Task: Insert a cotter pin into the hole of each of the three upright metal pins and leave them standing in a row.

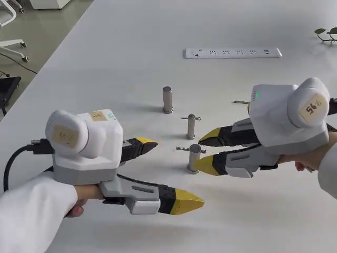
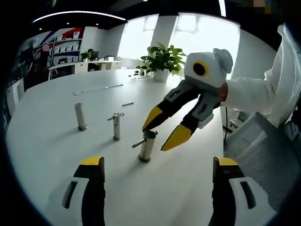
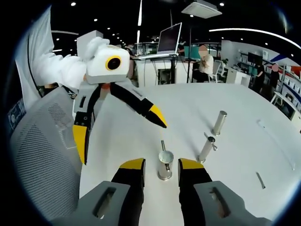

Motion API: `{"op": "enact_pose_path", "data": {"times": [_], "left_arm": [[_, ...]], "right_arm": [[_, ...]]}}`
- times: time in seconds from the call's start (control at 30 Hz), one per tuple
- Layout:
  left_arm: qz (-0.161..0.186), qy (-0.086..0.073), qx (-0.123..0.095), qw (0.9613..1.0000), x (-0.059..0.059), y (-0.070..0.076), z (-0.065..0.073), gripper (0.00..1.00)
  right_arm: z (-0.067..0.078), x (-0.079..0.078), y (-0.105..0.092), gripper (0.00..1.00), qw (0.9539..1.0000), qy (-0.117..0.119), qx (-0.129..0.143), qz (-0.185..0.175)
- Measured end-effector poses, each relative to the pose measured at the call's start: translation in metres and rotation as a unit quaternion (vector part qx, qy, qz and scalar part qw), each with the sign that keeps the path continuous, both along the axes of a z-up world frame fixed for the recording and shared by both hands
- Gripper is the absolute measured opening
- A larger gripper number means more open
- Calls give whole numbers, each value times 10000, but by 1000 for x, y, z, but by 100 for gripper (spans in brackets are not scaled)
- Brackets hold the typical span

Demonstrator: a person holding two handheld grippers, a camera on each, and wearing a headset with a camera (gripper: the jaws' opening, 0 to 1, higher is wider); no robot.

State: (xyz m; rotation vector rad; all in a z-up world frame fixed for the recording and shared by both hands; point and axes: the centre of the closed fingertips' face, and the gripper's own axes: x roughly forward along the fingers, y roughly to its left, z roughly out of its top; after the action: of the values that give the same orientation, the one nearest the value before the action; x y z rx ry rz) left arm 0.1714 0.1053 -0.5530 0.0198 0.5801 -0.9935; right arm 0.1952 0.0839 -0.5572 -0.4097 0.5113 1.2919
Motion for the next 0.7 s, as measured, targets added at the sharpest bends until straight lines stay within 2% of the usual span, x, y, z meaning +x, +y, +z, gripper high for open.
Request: {"op": "enact_pose_path", "data": {"times": [0.2,0.3,0.5,0.6,0.7], "left_arm": [[18,23,51,10000,-5,9,0,99],[-22,104,22,9999,-10,9,-1,99],[-256,185,260,9992,-21,8,-10,99],[-312,272,303,9987,-26,7,-15,99],[-344,291,297,9985,-28,5,-16,99]], "right_arm": [[-5,1,3,22,10000,62,32,-34],[-8,2,4,22,9999,89,29,-67],[-13,6,7,19,9999,122,20,-84],[-15,7,8,17,9999,125,35,-70],[-17,9,9,15,9999,116,35,-71]]}}
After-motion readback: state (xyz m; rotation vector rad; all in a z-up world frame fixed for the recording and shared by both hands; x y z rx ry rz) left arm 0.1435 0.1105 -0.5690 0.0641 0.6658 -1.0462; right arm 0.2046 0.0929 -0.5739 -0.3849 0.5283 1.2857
